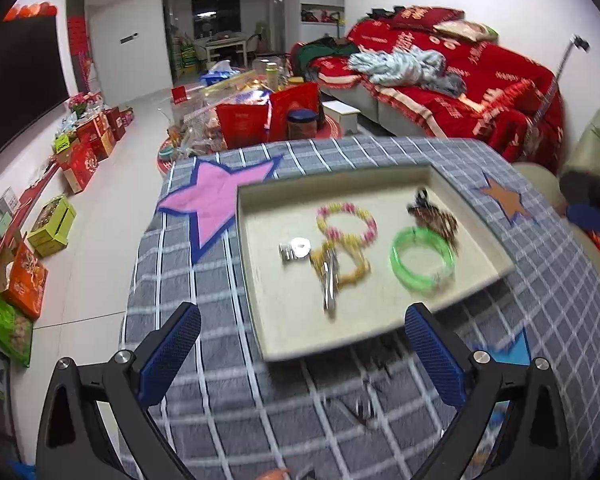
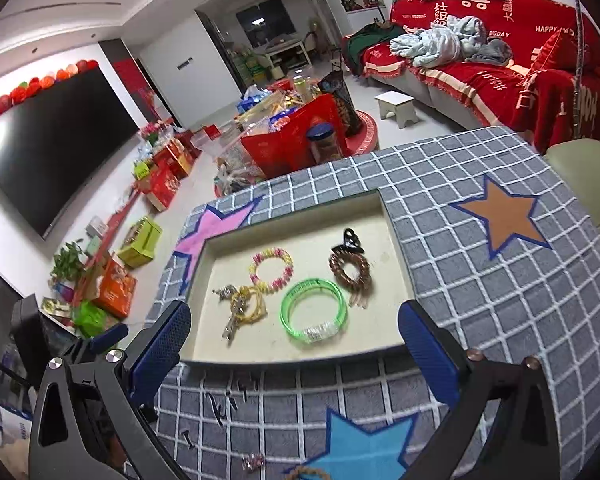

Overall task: Organize jewelry
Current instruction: 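Withdraw both tools toward the silver pendant and tan braided bracelet, then grasp the silver pink-gem pendant with the left tool while the right tool grasps the braided bracelet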

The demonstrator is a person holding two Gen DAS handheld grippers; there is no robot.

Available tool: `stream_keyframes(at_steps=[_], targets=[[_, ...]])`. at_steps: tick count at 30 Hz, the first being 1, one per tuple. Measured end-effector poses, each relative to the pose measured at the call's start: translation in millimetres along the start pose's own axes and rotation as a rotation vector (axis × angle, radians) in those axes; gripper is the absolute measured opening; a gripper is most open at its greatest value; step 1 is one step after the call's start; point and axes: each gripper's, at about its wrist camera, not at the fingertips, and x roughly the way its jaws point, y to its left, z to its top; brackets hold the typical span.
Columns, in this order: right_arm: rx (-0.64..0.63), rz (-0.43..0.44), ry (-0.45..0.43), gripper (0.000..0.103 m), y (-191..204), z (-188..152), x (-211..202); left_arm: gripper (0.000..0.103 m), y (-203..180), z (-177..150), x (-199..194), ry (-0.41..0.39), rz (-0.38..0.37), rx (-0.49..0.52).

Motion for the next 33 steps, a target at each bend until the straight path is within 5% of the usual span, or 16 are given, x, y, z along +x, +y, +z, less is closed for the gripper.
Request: stream_keyframes(at_steps=[4, 8, 17, 21, 25, 33], targets=[[-0.007, 0.056, 0.056, 0.103, 1, -21, -9, 0.103, -6, -27, -10, 0.036, -0.046, 0.035], [-0.075, -0.011, 0.134, 0.103, 4, -58, -9, 0.103, -13, -52, -23, 0.065, -0.122, 0.040], [-0.185, -0.162, 0.276, 0.102, 0, -136, 1, 0.103, -36, -96, -33, 0.106, -0.134, 0.112], [-0.180, -0.182, 0.311, 0.092, -8, -146, 10, 0.103, -41, -105, -24, 0.141, -0.129, 0.137], [-0.169, -0.183, 0.346, 0.071, -13, -150, 22, 0.103, -45, -109, -13, 0.169, -0.127, 0.158], [-0.301, -0.244, 0.353, 0.064, 4, -151, 36, 0.103, -49, -108, 1, 0.195, -0.119, 0.160]])
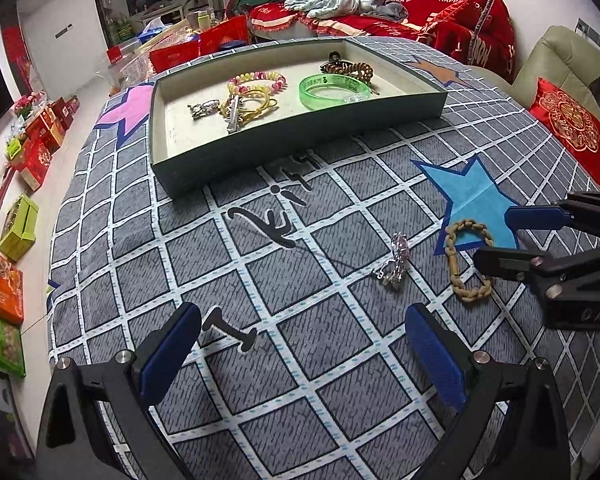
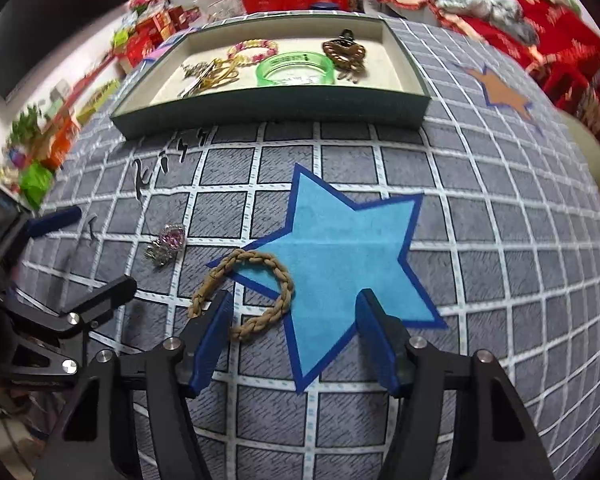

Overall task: Organize jewelry
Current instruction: 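Grasp the silver pink-gem pendant with the left tool while the right tool grasps the braided bracelet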

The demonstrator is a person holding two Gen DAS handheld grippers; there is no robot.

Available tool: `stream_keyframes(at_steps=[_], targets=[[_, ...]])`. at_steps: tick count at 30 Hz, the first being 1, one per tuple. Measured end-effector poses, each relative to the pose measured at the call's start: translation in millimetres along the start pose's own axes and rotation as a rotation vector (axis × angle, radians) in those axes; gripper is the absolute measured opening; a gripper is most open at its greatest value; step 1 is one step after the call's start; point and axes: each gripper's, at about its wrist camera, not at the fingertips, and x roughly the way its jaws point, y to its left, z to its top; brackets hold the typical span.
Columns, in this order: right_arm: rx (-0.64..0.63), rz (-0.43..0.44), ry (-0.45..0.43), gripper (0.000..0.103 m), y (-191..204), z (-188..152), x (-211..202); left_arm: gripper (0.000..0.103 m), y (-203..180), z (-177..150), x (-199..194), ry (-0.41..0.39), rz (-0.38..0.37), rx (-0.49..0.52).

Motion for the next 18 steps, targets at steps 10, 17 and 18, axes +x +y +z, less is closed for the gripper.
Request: stream_keyframes(at_steps=[10, 17, 18], targets=[[-0.049, 0.014, -0.009, 0.009, 10, -3, -5, 0.103, -16, 14, 5, -0.014, -0.011, 0.046], [-0.015, 0.029, -0.017, 0.008, 0, -3, -6, 0.075, -31, 20, 11, 0.008, -0.035, 0.078], [-0.009, 0.033, -0.018, 0.008, -1, -3, -7, 0.073, -32, 20, 12, 0.017, -0.041, 0.080]])
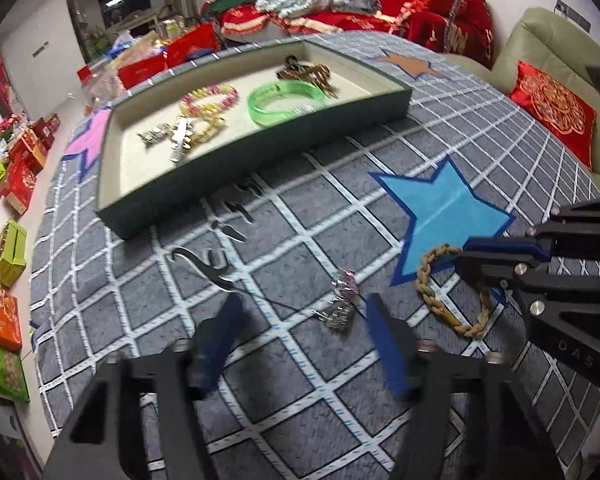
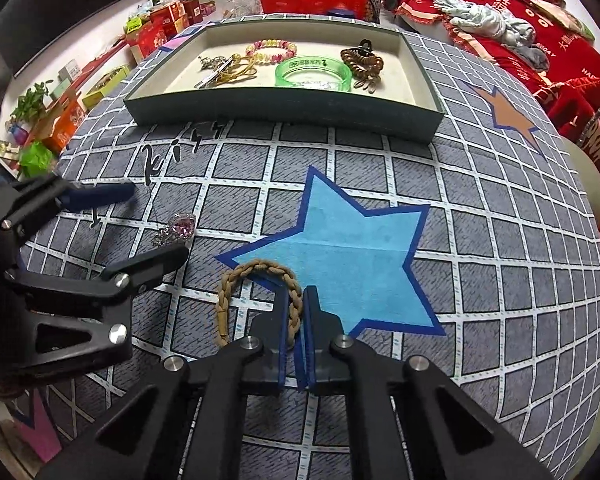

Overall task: Organize jewelry
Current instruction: 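Grasp the silver pink-gem pendant with the left tool while the right tool grasps the braided bracelet, then carry the pendant into the tray with the left tool while the right tool carries the braided bracelet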

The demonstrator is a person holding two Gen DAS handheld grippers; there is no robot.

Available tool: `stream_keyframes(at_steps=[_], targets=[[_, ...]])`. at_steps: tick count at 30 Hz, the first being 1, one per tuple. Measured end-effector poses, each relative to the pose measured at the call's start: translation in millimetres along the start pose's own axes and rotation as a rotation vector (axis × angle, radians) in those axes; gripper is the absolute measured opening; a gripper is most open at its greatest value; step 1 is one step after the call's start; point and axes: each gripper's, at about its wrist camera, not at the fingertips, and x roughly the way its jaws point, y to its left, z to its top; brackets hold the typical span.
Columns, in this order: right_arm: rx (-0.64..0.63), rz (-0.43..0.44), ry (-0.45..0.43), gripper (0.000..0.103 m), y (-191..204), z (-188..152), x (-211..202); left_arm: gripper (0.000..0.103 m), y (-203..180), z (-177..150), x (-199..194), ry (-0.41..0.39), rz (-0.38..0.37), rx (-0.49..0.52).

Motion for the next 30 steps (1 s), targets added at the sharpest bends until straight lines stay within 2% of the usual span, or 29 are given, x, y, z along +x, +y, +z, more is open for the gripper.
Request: stream_keyframes(at_steps=[3, 4, 7, 13, 22, 23, 25, 30], targets=[[0.013, 0.007, -0.008, 0.008, -3, 1, -3, 0.051, -4, 1, -2, -0.009, -0.018, 0.013], [0.017, 0.009, -0.011, 0.007, -4, 1, -4, 0.037, -6, 1, -3, -0.010, -0.024, 0.024], [0.033, 0.020, -0.020, 0.007, -7, 2, -7, 0.029, -6, 1, -5, -0.016, -0.050, 0.019], [0.060, 0.045, -0.049, 0.007, -11, 6, -17, 0.029, 2, 0, -16, -0.045, -0.083, -0.026], [0.084, 0.082, -0.086, 0.006, -15, 19, -30, 0.029, 13, 4, -34, -0.086, -0.091, -0.043], [0.082, 0.097, -0.078, 0.006, -15, 20, -29, 0.029, 13, 4, -35, -0.088, -0.090, -0.043], [0.097, 0.182, -0.053, 0.006, -16, 19, -26, 0.029, 15, 5, -36, -0.091, -0.087, -0.044], [0.092, 0.186, 0.001, 0.007, -9, 8, -12, 0.029, 20, 3, -32, -0.084, -0.082, -0.063]])
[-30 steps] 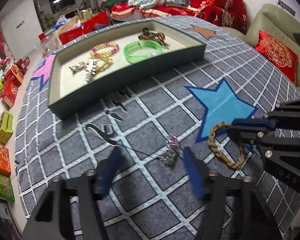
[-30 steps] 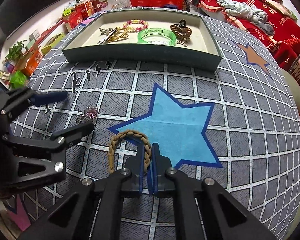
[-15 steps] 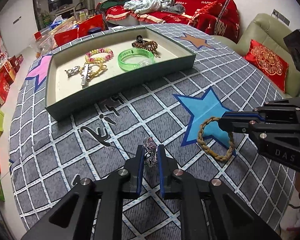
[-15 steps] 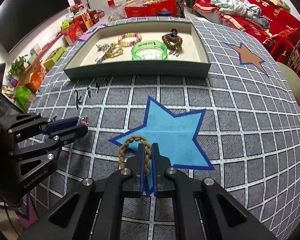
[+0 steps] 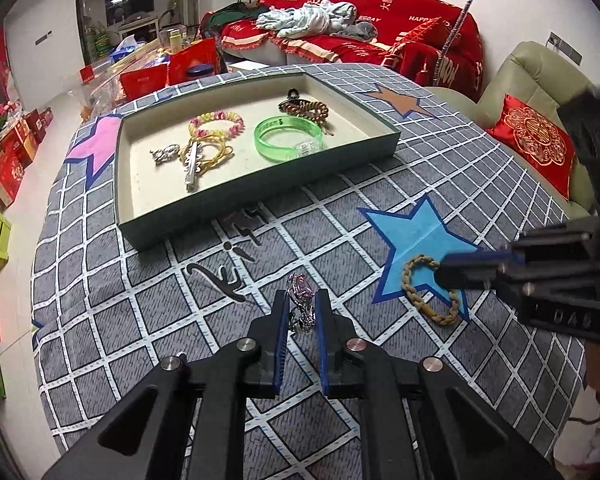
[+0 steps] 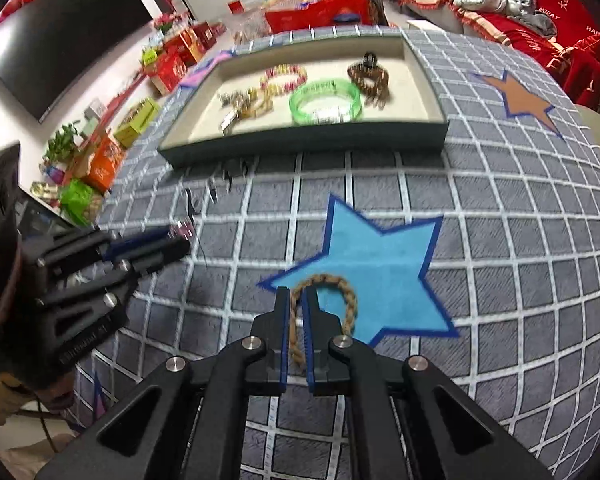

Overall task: Organize jewelry
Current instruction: 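Carry the pendant into the tray with the left tool while the right tool carries the braided bracelet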

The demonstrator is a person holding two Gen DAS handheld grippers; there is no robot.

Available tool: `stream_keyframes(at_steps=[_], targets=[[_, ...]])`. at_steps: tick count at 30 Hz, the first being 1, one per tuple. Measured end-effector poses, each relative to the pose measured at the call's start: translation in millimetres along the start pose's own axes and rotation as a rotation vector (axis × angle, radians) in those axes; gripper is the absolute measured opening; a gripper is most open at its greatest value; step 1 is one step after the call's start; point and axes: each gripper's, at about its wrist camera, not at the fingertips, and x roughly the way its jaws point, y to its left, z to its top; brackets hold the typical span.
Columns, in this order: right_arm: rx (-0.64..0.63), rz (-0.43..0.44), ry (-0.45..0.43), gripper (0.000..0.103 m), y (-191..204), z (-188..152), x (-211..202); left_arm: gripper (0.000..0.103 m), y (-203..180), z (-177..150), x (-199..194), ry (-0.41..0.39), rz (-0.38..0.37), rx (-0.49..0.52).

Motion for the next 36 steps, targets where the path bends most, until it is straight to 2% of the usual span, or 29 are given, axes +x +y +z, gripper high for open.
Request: stream_keyframes(at_steps=[6, 8, 9, 10, 12, 17, 20, 21, 29, 36], targets=[[-0.004, -0.003, 0.036, 0.009, 7, -7, 15, 0.029, 4, -4, -1, 0.005, 0.006, -0.007], [-0.005, -0.005, 0.036, 0.023, 9, -8, 16, 0.029, 5, -5, -2, 0.002, 0.007, -0.009], [-0.005, -0.005, 0.034, 0.038, 10, -9, 17, 0.029, 6, -5, -3, 0.000, 0.007, -0.010], [-0.007, -0.006, 0.034, 0.049, 11, -9, 17, 0.029, 7, -5, -3, 0.000, 0.008, -0.012], [-0.014, -0.017, 0.040, 0.049, 12, -10, 18, 0.029, 8, -6, -3, 0.001, 0.007, -0.015], [-0.070, -0.090, 0.053, 0.045, 25, -10, 22, 0.029, 12, -8, -1, 0.006, 0.011, -0.027], [-0.147, -0.179, 0.062, 0.021, 38, -11, 25, 0.029, 14, -9, 0, 0.009, 0.012, -0.035], [-0.161, -0.184, 0.062, 0.005, 41, -12, 26, 0.029, 15, -9, 0, 0.009, 0.013, -0.036], [-0.052, -0.098, -0.015, 0.005, 22, -4, 4, 0.029, 18, -7, -5, -0.006, 0.016, -0.044], [0.021, -0.048, -0.129, 0.005, 7, 27, -30, 0.029, 24, 9, -14, -0.043, 0.012, -0.060]])
